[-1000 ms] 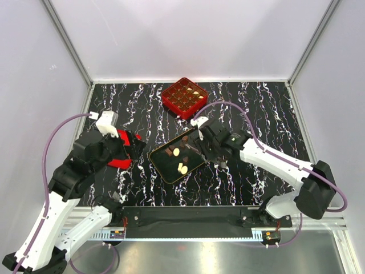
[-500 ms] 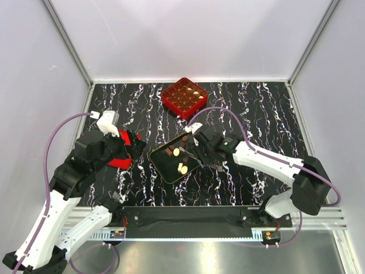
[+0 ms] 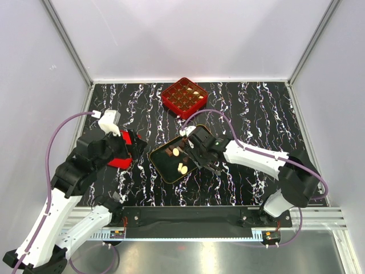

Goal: Pack the chocolate

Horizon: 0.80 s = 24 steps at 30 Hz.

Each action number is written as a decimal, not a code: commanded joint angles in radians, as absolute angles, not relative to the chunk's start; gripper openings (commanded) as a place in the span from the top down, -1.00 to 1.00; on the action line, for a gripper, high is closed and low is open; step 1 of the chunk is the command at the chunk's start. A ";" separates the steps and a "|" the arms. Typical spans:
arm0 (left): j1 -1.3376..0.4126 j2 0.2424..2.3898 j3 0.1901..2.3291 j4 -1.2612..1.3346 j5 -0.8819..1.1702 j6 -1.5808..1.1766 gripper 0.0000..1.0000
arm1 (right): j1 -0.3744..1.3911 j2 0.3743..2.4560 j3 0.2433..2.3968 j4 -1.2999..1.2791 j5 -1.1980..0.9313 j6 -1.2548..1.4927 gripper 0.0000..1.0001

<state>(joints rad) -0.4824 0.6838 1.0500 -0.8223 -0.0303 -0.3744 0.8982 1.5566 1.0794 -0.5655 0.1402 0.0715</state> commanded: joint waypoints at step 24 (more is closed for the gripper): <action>-0.479 0.684 1.098 -0.793 -0.028 -0.377 -0.98 | 0.910 1.562 1.150 -0.551 0.193 0.051 0.09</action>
